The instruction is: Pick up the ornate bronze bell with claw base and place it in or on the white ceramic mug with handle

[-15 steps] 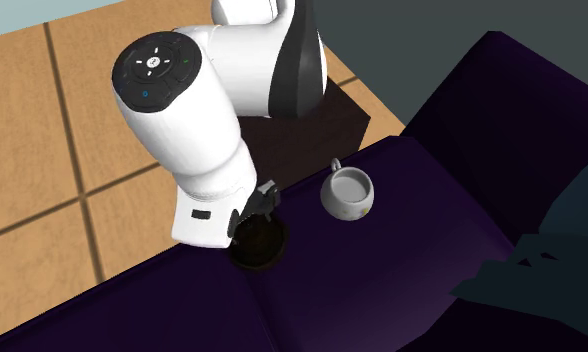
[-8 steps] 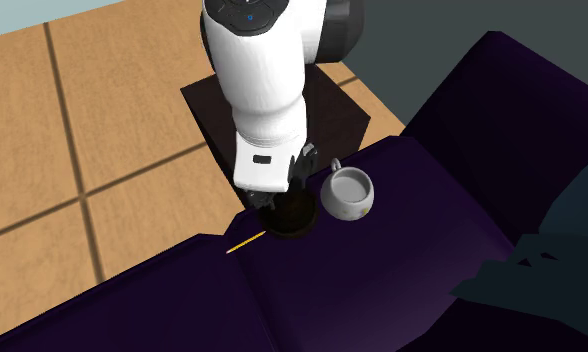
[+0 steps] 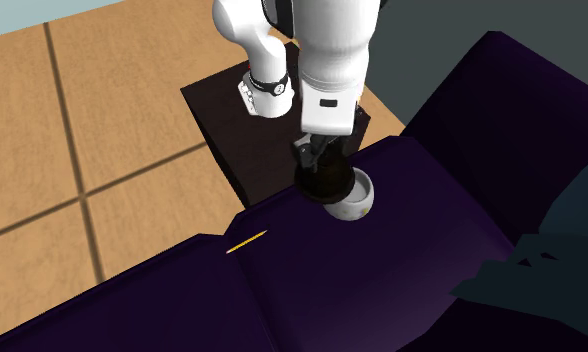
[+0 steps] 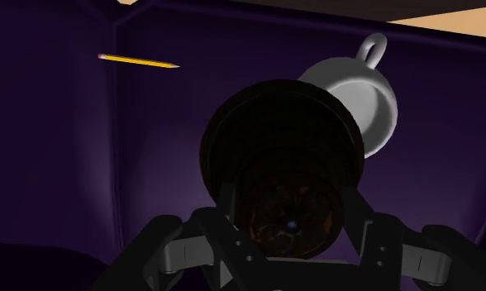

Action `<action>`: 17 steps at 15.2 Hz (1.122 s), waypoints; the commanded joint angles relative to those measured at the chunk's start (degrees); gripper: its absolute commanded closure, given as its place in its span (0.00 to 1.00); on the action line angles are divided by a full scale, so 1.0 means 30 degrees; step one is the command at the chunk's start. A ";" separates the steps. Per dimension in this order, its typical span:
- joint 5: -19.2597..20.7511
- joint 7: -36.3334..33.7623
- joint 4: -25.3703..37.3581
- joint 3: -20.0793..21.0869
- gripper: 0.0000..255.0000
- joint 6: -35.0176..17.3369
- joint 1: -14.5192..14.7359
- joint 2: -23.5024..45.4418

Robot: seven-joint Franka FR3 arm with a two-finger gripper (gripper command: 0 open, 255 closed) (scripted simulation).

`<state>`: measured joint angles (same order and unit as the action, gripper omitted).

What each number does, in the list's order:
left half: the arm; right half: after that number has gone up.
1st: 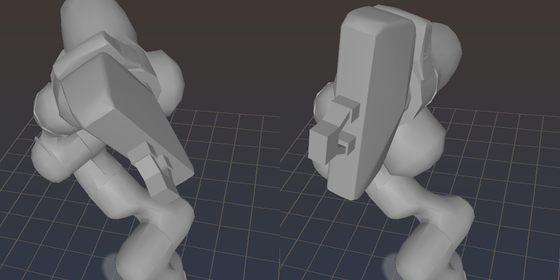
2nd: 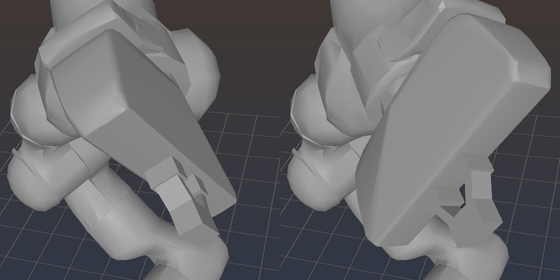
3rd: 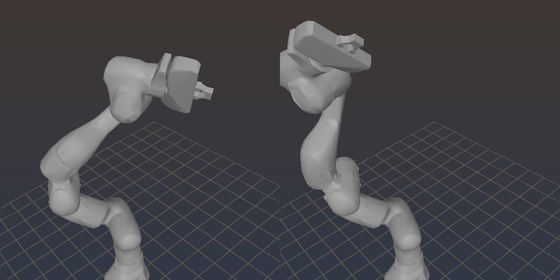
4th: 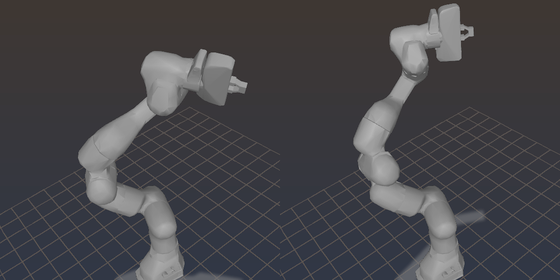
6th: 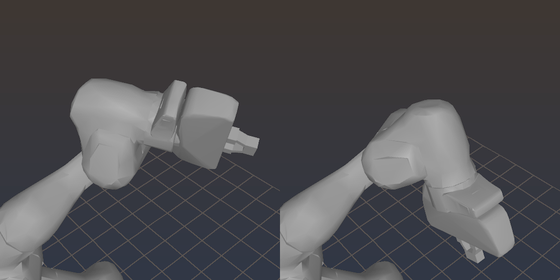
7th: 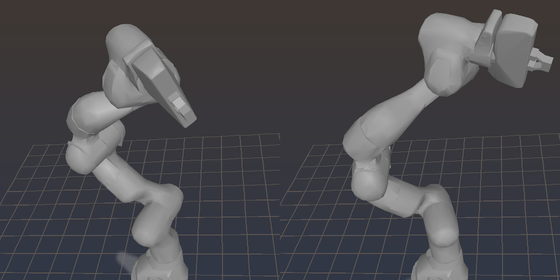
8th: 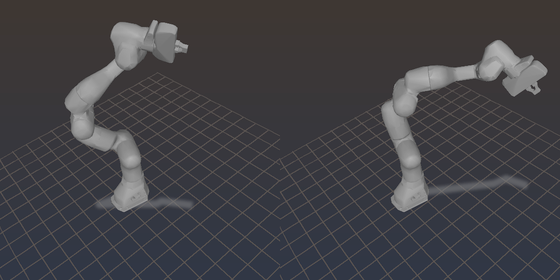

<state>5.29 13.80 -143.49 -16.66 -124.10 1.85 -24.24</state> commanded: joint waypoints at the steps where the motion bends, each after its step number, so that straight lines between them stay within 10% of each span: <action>1: -0.0131 -0.1082 -0.0411 0.0805 1.00 0.0179 0.0323 -0.0588; 9: -0.1149 -0.4807 -0.1017 0.3778 1.00 0.1148 0.1815 -0.2111; 17: -0.1137 -0.4751 -0.2487 0.3675 1.00 -0.1198 0.1818 -0.1234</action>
<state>1.88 -0.46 -150.54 -5.61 -126.89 7.30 -28.23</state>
